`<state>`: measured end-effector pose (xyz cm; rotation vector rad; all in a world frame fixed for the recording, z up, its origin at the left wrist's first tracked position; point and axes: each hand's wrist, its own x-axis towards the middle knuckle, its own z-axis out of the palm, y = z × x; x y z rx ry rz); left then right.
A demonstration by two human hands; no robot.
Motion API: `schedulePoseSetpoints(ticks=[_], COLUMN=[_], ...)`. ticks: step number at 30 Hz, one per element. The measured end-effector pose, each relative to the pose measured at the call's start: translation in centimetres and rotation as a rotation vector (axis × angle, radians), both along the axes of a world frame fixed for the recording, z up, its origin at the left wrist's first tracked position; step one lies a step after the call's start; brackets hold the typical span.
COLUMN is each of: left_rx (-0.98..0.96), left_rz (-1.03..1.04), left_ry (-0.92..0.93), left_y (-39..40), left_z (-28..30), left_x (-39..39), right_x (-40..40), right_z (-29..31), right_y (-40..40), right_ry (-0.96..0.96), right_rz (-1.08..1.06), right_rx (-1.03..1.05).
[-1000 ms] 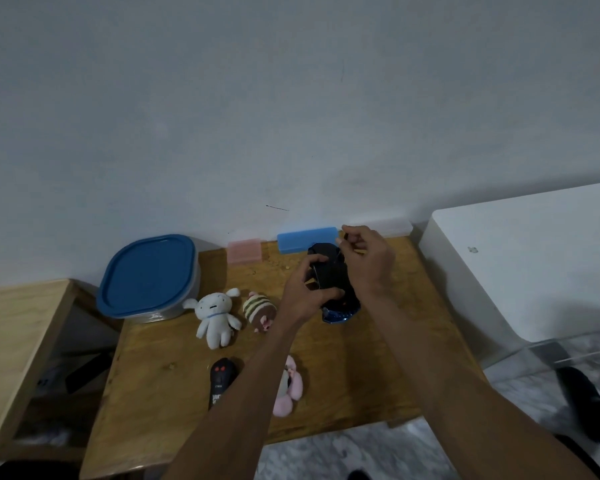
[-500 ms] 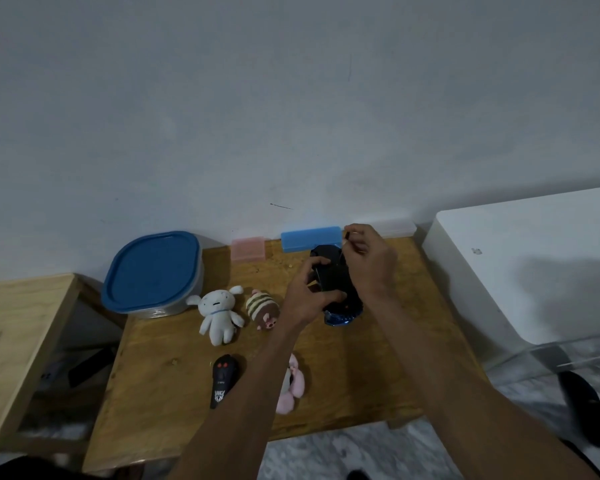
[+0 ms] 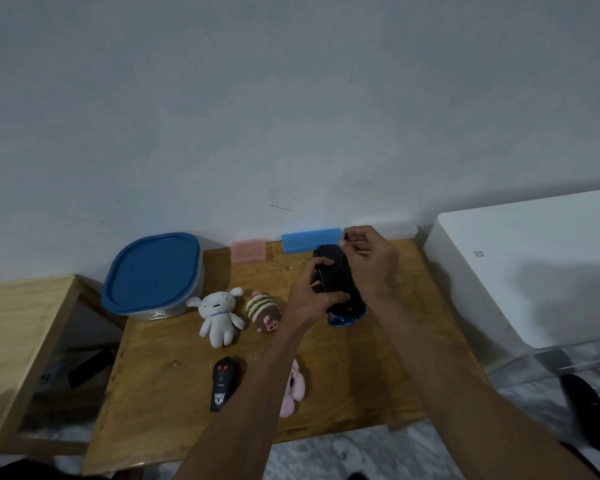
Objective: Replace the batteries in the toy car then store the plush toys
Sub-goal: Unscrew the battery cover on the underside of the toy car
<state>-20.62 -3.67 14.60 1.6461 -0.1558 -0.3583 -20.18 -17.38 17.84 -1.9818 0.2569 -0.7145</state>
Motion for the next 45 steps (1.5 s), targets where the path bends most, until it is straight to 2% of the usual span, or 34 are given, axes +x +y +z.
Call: schedulePoseSetpoints(ticks=[9, 37, 45], left_rx=[0.011, -0.003, 0.011], left_rz=[-0.008, 0.011, 0.017], left_ry=[0.007, 0.02, -0.009], left_y=[-0.4, 0.6, 1.0], left_z=[-0.3, -1.1, -2.0], left_x=[0.2, 1.1, 0.8], right_x=[0.0, 0.9, -1.2], right_z=[-0.5, -0.2, -4.0], right_y=[-0.5, -2.0, -3.1], right_ry=[0.014, -0.004, 0.283], right_rz=[0.015, -0.058, -0.127], right_rx=[-0.063, 0.054, 0.03])
